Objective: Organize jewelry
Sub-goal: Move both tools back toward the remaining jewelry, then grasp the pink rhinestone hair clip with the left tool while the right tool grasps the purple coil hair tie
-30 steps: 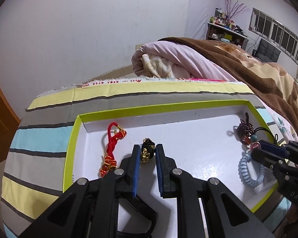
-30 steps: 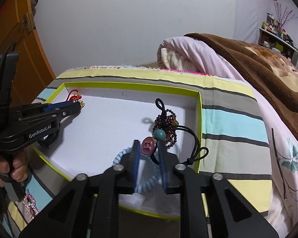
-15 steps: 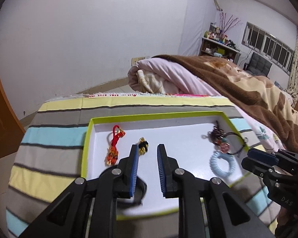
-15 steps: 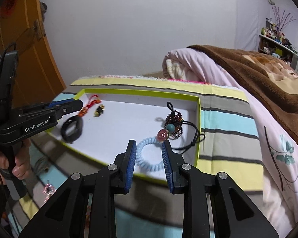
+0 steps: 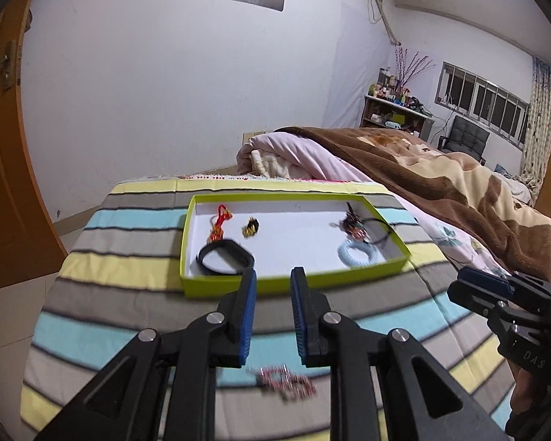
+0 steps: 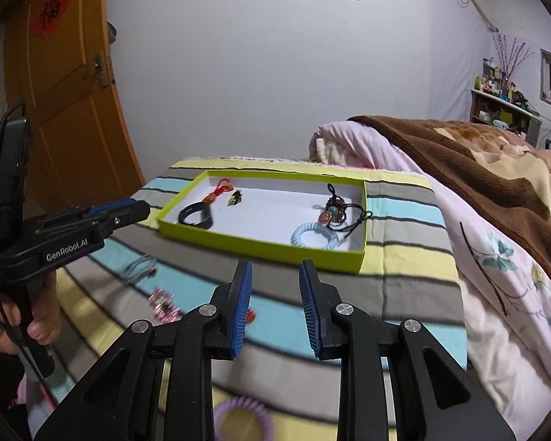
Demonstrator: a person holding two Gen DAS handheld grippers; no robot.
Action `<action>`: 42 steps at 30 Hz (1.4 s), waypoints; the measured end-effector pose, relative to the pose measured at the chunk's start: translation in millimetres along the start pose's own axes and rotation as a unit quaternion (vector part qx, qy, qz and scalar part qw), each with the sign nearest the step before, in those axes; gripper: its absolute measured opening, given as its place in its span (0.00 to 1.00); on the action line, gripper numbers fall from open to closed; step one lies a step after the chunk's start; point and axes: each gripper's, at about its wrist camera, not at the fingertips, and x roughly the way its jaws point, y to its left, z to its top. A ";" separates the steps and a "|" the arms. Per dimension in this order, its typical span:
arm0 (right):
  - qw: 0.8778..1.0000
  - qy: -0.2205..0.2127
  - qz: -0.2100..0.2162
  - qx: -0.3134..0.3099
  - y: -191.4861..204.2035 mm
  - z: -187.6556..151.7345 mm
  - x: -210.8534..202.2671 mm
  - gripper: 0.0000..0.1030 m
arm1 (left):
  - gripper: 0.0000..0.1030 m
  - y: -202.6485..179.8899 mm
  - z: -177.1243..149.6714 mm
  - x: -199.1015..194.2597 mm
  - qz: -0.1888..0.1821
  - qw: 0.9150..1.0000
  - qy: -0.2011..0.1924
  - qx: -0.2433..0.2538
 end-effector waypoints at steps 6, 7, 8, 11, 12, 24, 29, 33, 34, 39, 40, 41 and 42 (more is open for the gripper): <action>1.000 -0.013 -0.005 0.001 12.3 -22.3 -29.5 0.27 | 0.19 -2.8 -26.8 -32.0 0.008 1.000 -0.009 0.001; 1.000 -0.015 -0.006 0.001 14.0 -25.4 -33.4 0.27 | 0.19 -2.7 -30.1 -36.6 0.009 1.000 -0.011 0.001; 1.000 -0.016 -0.007 0.001 15.8 -28.2 -37.2 0.27 | 0.19 -3.0 -34.1 -40.8 0.009 1.000 -0.012 0.000; 1.000 -0.020 -0.006 0.001 20.5 -38.3 -47.7 0.27 | 0.19 -4.5 -44.9 -51.1 0.013 1.000 -0.015 0.002; 1.000 -0.022 -0.007 0.001 22.0 -41.4 -50.9 0.27 | 0.19 -5.4 -47.9 -53.7 0.014 1.000 -0.016 0.003; 1.000 -0.012 -0.012 0.018 22.5 -68.1 -71.3 0.27 | 0.19 -7.2 -82.7 -81.5 0.018 1.000 -0.019 0.008; 1.000 -0.010 -0.011 0.014 25.3 -73.2 -74.6 0.27 | 0.19 -8.2 -89.5 -85.5 0.019 1.000 -0.018 0.006; 1.000 -0.008 -0.009 0.014 25.2 -74.2 -73.8 0.27 | 0.19 -8.1 -92.2 -87.1 0.018 1.000 -0.018 0.007; 1.000 -0.008 -0.009 0.014 24.9 -74.7 -73.5 0.27 | 0.19 -8.8 -92.3 -87.1 0.019 1.000 -0.018 0.008; 1.000 -0.005 -0.009 0.015 24.5 -75.8 -71.0 0.27 | 0.19 -9.3 -93.9 -86.0 0.016 1.000 -0.016 0.007; 1.000 -0.003 -0.009 0.015 24.9 -76.4 -70.5 0.27 | 0.19 -9.4 -94.3 -85.7 0.016 1.000 -0.015 0.007; 1.000 -0.002 -0.010 0.015 24.8 -76.7 -69.7 0.27 | 0.19 -9.3 -94.2 -85.0 0.016 1.000 -0.014 0.007; 1.000 0.000 -0.010 0.016 24.0 -77.1 -68.4 0.27 | 0.19 -9.3 -94.4 -84.4 0.015 1.000 -0.014 0.007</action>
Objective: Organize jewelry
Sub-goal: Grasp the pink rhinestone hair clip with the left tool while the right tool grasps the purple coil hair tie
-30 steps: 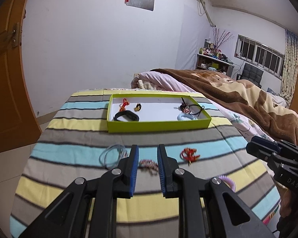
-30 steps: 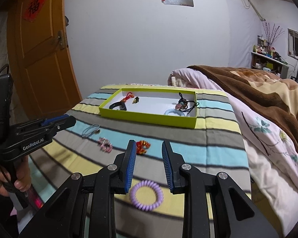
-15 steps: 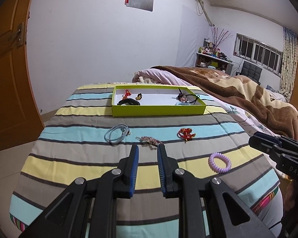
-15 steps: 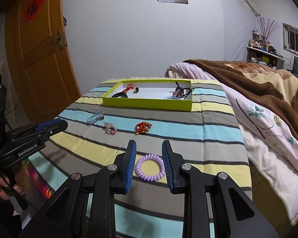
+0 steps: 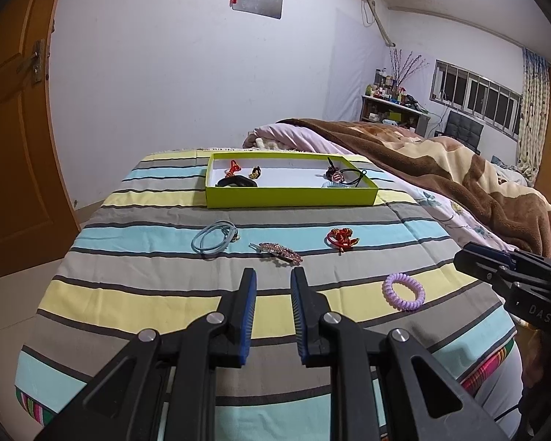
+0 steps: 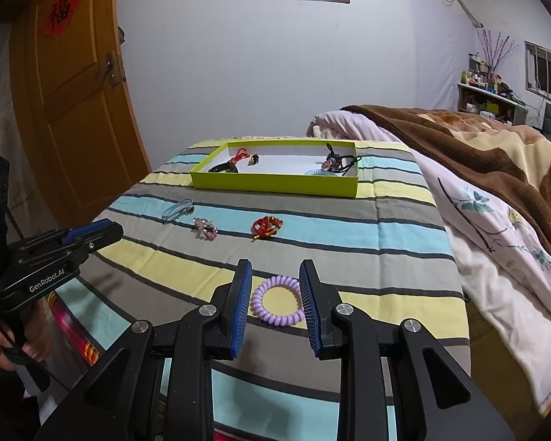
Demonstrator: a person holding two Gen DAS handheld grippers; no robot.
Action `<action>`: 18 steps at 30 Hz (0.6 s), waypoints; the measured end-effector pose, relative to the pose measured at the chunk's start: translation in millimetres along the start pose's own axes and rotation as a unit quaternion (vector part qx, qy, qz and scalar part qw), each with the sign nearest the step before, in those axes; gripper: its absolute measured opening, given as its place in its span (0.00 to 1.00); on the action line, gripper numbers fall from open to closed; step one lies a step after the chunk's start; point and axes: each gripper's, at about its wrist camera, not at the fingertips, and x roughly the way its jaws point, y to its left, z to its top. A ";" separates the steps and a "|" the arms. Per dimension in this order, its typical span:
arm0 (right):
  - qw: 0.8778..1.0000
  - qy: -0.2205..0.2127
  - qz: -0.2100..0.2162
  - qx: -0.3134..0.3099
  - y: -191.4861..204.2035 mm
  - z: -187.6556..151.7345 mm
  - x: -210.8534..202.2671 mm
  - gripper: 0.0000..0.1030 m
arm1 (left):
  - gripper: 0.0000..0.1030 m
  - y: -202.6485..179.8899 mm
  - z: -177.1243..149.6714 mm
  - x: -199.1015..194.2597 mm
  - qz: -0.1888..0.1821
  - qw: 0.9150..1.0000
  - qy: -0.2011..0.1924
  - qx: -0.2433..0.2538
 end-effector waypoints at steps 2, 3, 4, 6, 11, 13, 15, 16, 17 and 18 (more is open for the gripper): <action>1.000 0.004 -0.001 0.001 -0.9 -1.2 2.1 0.27 | 0.19 0.0 -0.3 0.7 -0.001 1.000 0.000 0.000; 1.000 0.006 -0.001 0.002 -1.5 -1.8 3.5 0.27 | 0.20 0.3 -0.4 1.2 -0.002 1.000 0.000 0.000; 1.000 0.007 -0.001 0.003 -2.2 -2.4 4.7 0.27 | 0.21 0.3 -0.4 1.2 -0.001 1.000 0.000 0.001; 1.000 0.011 -0.001 0.004 -3.4 -3.9 7.2 0.27 | 0.22 0.8 -0.2 1.8 -0.001 1.000 0.000 0.000; 1.000 0.026 -0.003 0.008 -7.5 -8.5 18.0 0.27 | 0.23 4.5 -0.8 6.7 0.000 1.000 0.004 -0.004; 0.999 0.033 -0.003 0.010 -9.2 -10.8 23.7 0.27 | 0.24 4.6 -1.3 9.4 0.000 1.000 0.007 -0.005; 0.999 0.043 -0.007 0.012 -11.0 -13.7 29.7 0.27 | 0.24 4.4 -1.5 12.6 -0.002 1.000 0.011 -0.005; 0.999 0.046 -0.006 0.013 -11.8 -14.6 31.7 0.27 | 0.24 4.2 -1.6 14.3 -0.003 1.000 0.013 -0.005; 0.999 0.050 -0.006 0.015 -12.9 -15.8 34.4 0.27 | 0.24 3.4 -1.4 15.7 -0.004 1.000 0.014 -0.005; 0.998 0.054 -0.007 0.016 -13.8 -16.9 36.9 0.27 | 0.24 2.3 -1.4 17.4 -0.005 1.000 0.016 -0.004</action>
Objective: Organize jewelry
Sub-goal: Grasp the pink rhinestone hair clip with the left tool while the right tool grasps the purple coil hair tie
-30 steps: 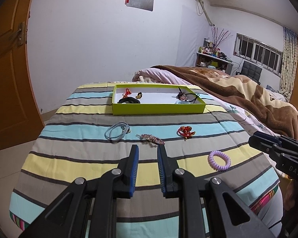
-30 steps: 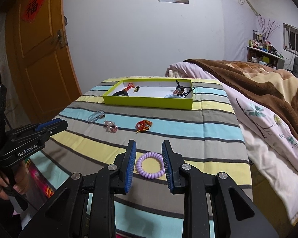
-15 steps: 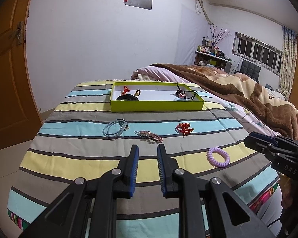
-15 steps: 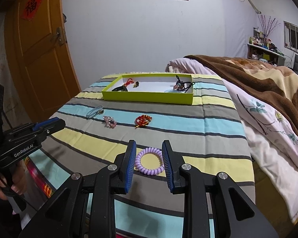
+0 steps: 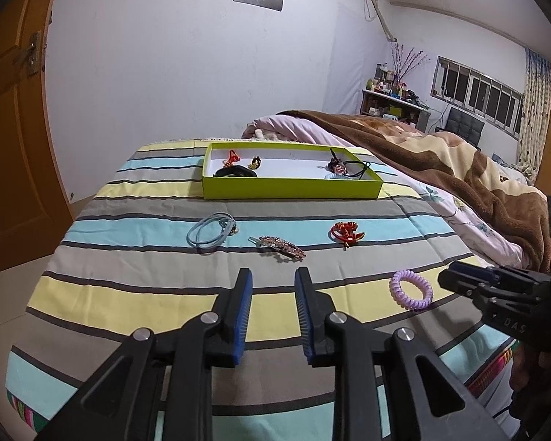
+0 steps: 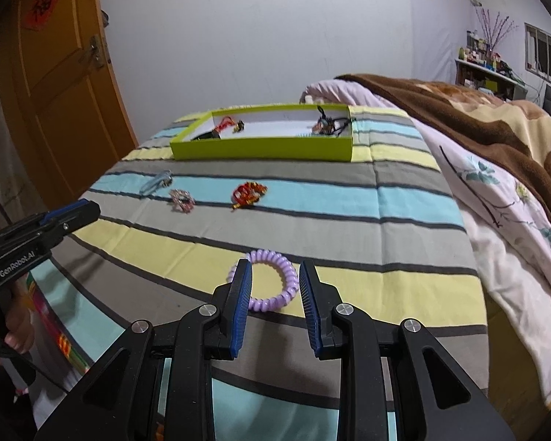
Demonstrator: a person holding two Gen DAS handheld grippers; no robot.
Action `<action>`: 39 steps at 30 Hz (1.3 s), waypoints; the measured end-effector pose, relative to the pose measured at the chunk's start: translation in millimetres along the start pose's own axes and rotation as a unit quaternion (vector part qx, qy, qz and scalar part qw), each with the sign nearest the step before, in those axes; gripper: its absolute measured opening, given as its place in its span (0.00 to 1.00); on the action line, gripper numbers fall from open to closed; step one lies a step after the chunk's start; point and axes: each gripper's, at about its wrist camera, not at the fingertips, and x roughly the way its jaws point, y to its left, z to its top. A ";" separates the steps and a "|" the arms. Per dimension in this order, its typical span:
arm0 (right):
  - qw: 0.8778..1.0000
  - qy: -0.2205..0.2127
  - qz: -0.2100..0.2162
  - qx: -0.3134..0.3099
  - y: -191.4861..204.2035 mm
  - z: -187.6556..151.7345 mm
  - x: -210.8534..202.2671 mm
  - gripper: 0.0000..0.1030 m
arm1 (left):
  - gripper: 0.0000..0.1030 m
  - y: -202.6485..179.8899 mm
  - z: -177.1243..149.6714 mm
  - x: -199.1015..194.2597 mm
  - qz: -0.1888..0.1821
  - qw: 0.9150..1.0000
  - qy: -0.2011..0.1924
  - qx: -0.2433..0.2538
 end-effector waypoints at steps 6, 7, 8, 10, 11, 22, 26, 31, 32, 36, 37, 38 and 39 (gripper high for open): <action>1.000 0.022 -0.004 0.010 -5.4 -1.3 14.7 0.27 | 0.25 -3.3 2.9 11.4 -0.005 1.000 0.010 -0.001; 1.000 0.024 -0.005 0.010 -5.0 -1.1 16.4 0.27 | 0.25 -4.1 3.9 13.7 -0.006 1.000 0.011 -0.001; 1.000 0.027 -0.006 0.009 -5.1 -0.8 18.1 0.27 | 0.25 -4.8 5.1 16.1 -0.007 1.000 0.013 -0.001; 0.999 0.033 -0.006 0.009 -4.8 -0.2 21.9 0.27 | 0.25 -6.0 7.5 21.1 -0.008 1.000 0.015 -0.001; 0.999 0.035 -0.006 0.008 -4.5 -0.1 23.7 0.27 | 0.25 -6.4 8.8 23.7 -0.008 1.000 0.016 -0.001; 0.998 0.052 -0.025 -0.021 2.3 3.7 36.5 0.11 | 0.31 -5.7 18.6 67.9 -0.015 0.997 0.067 -0.034; 0.998 0.052 -0.023 -0.019 0.6 6.1 38.4 0.10 | 0.35 -5.1 20.9 81.8 -0.015 0.995 0.084 -0.050; 0.998 0.052 -0.022 -0.014 -2.9 8.9 40.0 0.10 | 0.36 -7.4 25.0 96.8 -0.010 0.993 0.099 -0.059; 0.998 0.052 -0.022 -0.014 -3.5 9.5 40.3 0.10 | 0.37 -8.1 25.5 99.3 -0.007 0.993 0.102 -0.059; 0.998 0.050 -0.020 -0.008 -7.2 11.3 41.5 0.10 | 0.37 -10.7 27.3 109.0 0.008 0.992 0.114 -0.054; 0.999 0.050 -0.020 -0.007 -8.0 11.6 41.8 0.10 | 0.37 -11.6 28.2 111.1 0.012 0.992 0.117 -0.050; 0.999 0.050 -0.019 -0.006 -8.7 11.7 42.1 0.10 | 0.37 -12.4 28.5 111.7 0.016 0.992 0.117 -0.047; 0.999 0.050 -0.018 -0.005 -9.1 11.6 42.1 0.10 | 0.36 -13.5 28.8 112.4 0.020 0.992 0.118 -0.044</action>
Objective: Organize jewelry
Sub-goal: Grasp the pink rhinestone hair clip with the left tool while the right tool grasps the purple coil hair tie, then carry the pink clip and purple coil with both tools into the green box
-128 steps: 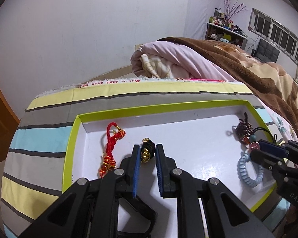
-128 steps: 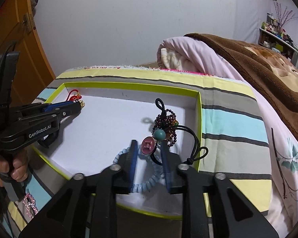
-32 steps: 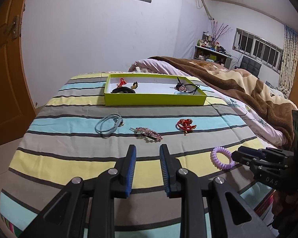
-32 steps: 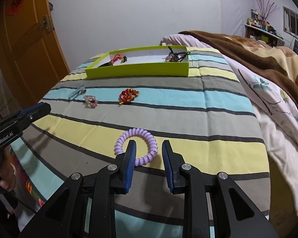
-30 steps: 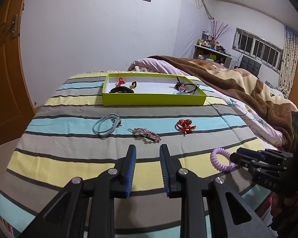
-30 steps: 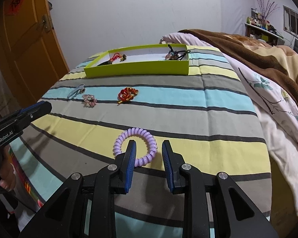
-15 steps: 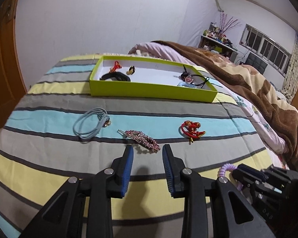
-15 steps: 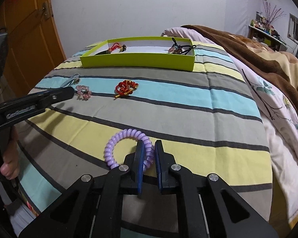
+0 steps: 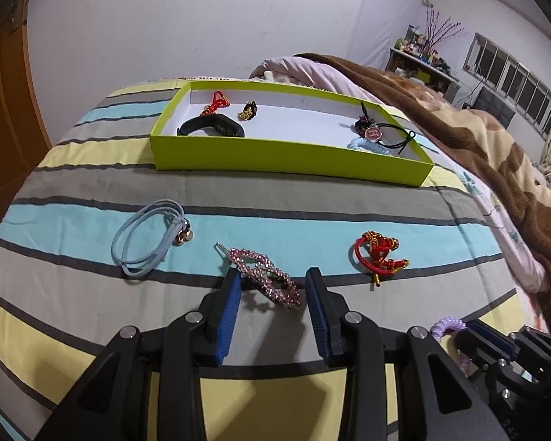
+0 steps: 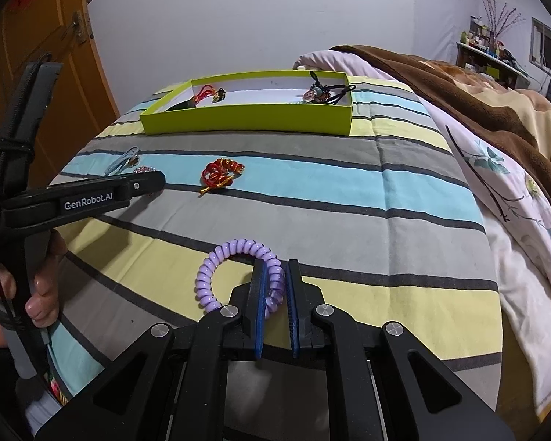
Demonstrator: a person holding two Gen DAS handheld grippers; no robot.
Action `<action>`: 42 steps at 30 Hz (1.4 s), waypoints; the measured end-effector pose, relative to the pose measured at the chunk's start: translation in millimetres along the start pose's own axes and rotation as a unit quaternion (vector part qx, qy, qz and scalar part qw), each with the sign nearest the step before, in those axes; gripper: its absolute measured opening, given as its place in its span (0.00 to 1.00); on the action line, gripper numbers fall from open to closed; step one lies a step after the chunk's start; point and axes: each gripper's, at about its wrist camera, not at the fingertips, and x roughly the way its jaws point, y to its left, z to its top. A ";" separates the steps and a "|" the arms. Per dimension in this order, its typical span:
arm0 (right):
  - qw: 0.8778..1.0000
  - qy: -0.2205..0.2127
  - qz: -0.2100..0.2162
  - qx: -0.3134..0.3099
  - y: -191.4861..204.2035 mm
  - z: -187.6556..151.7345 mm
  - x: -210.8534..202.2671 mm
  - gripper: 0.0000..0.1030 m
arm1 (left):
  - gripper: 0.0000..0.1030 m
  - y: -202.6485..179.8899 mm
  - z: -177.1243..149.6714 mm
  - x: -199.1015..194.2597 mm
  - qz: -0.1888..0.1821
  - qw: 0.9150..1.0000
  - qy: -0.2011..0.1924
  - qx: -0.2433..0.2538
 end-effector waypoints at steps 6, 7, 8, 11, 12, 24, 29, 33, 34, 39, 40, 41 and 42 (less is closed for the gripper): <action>1.000 -0.001 0.004 0.002 -1.3 -0.9 -1.5 0.10 | 0.31 0.0 0.4 -0.1 0.014 1.000 0.000 0.004; 1.000 -0.002 0.004 0.002 -1.5 -0.9 -2.3 0.10 | 0.31 0.9 0.4 -0.2 0.010 1.000 0.000 0.004; 1.000 -0.003 0.004 0.002 -1.9 -1.2 -3.1 0.10 | 0.31 2.0 -0.1 -0.9 0.008 1.000 0.000 0.004; 1.000 -0.006 0.003 0.005 -3.8 -1.9 -6.1 0.10 | 0.30 5.1 -3.5 -5.1 0.004 1.000 0.000 0.008; 1.000 -0.007 0.002 0.006 -4.5 -2.1 -6.9 0.10 | 0.30 6.4 -6.0 -7.4 0.003 1.000 0.000 0.010; 1.000 -0.017 0.008 0.012 -3.7 -5.3 -17.2 0.09 | 0.09 4.8 -24.7 -33.2 -0.014 0.999 -0.021 0.042; 1.000 -0.028 0.006 0.012 -2.3 -4.4 -26.7 0.09 | 0.09 2.7 -25.9 -47.5 -0.028 0.998 -0.038 0.051; 0.999 -0.040 0.006 0.014 -1.9 -1.5 -35.1 0.09 | 0.09 1.6 -27.2 -60.9 -0.039 0.996 -0.052 0.053; 0.999 -0.043 0.007 0.014 -1.5 -0.8 -37.5 0.09 | 0.09 1.2 -27.7 -64.3 -0.041 0.996 -0.055 0.054; 0.998 -0.062 0.009 0.012 3.1 6.3 -47.8 0.09 | 0.09 0.5 -27.4 -80.3 -0.048 0.994 -0.075 0.057; 0.998 -0.065 0.010 0.011 4.1 7.6 -49.1 0.09 | 0.09 0.6 -26.9 -82.8 -0.048 0.994 -0.079 0.057; 0.998 -0.067 0.010 0.011 4.6 9.2 -50.5 0.09 | 0.09 1.0 -26.1 -85.1 -0.048 0.994 -0.082 0.057; 0.997 -0.069 0.010 0.010 5.3 11.0 -51.7 0.09 | 0.09 1.1 -25.7 -87.1 -0.048 0.994 -0.085 0.056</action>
